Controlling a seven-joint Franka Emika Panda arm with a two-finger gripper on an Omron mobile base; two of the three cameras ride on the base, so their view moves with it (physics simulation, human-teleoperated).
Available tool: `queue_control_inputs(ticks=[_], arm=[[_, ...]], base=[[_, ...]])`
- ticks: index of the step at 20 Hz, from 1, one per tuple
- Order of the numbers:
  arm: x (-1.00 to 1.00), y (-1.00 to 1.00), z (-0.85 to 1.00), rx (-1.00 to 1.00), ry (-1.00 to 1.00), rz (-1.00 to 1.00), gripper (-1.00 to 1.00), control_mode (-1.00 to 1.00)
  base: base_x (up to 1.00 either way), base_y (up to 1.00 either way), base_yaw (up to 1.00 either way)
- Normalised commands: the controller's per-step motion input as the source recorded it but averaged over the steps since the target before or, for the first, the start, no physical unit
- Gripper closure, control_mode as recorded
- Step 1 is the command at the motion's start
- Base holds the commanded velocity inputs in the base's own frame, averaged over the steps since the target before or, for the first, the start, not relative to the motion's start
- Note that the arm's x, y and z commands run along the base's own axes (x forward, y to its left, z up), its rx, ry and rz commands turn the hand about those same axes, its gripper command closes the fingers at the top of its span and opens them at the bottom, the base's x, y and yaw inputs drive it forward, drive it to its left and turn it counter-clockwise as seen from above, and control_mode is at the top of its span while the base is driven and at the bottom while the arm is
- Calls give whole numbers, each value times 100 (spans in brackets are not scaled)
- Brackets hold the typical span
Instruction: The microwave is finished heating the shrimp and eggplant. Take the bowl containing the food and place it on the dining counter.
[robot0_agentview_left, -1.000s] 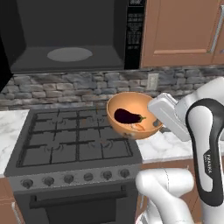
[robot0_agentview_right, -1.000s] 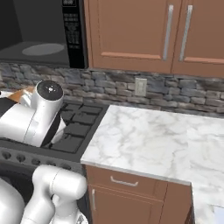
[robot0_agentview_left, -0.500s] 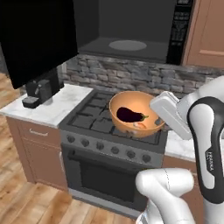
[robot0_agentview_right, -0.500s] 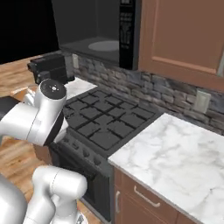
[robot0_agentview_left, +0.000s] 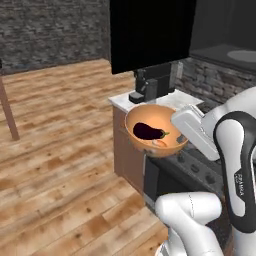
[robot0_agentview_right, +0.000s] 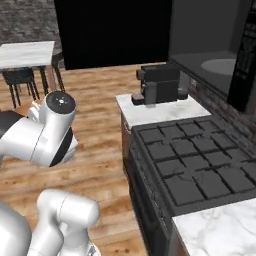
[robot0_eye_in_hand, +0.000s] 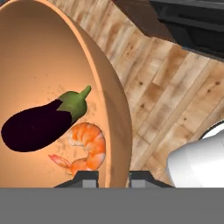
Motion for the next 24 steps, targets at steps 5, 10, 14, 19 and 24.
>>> queue_control_inputs(ticks=[5,10,14,19,24], arm=[[0,0,0,0,0,0,100,100],[0,0,0,0,0,0,100,100],[0,0,0,0,0,0,100,100],[0,0,0,0,0,0,100,100],[0,0,0,0,0,0,100,100]], base=[[0,43,86],[47,79,64],[100,100,29],[100,98,0],[100,75,-18]])
